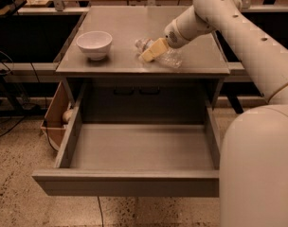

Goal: Pick water bottle from top drawer and place on counter

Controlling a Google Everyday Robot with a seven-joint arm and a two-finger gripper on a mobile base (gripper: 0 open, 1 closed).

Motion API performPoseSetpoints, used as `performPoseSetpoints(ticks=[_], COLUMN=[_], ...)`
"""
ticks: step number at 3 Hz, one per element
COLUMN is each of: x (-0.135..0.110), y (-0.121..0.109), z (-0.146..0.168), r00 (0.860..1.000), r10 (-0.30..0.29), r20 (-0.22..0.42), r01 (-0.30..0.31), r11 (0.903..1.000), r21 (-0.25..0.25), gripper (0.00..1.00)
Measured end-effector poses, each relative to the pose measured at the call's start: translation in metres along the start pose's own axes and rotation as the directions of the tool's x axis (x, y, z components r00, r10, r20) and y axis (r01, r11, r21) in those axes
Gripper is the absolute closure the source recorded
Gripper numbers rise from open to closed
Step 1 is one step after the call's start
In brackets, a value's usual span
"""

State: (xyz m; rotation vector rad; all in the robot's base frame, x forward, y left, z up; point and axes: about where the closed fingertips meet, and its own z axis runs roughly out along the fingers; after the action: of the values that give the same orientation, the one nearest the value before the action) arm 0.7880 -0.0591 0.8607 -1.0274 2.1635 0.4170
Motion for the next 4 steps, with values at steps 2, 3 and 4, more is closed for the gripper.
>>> performPoseSetpoints(ticks=[2, 3, 4], x=[0.002, 0.019, 0.031], y=[-0.036, -0.067, -0.081], z=[-0.086, -0.159, -0.197], r00=[0.977, 0.948, 0.93], r10=[-0.042, -0.02, 0.001], r20=[0.211, 0.318, 0.368], r01=[0.053, 0.015, -0.024], r11=[0.9976, 0.9997, 0.9981], r21=[-0.044, 0.02, 0.057], gripper=[0.0, 0.0, 0.0])
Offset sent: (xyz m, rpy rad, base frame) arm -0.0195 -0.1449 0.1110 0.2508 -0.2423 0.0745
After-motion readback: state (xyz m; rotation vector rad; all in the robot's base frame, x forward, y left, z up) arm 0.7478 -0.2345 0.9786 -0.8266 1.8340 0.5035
